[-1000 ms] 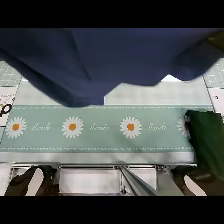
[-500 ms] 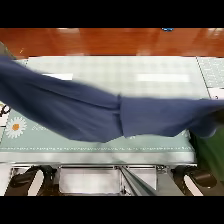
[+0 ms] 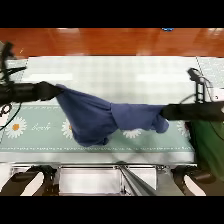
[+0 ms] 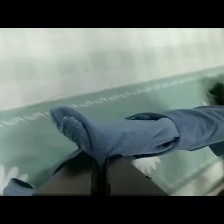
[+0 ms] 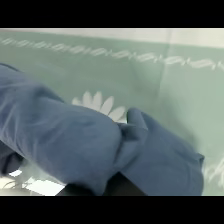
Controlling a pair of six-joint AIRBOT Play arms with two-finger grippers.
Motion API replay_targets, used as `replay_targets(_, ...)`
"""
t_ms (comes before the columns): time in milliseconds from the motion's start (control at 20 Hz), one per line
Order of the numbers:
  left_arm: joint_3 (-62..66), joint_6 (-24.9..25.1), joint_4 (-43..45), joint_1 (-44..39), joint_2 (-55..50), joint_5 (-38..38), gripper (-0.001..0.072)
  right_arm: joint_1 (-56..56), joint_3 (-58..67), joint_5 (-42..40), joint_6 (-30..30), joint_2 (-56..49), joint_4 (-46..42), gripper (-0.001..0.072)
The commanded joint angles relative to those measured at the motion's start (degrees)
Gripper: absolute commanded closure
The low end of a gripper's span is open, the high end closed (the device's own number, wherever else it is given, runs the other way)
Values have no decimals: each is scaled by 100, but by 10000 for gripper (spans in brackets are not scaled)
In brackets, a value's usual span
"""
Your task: Fold the shirts.
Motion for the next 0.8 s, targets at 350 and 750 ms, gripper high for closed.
replay_targets(350,2494,-365,940,557,-3331,-1482,199,-1928,2402,254,-715,-3416,1016,298)
replay_targets(750,-1504,-83,494,2090,-1075,-1062,203,-3886,-216,463,-1665,-1766,931,305)
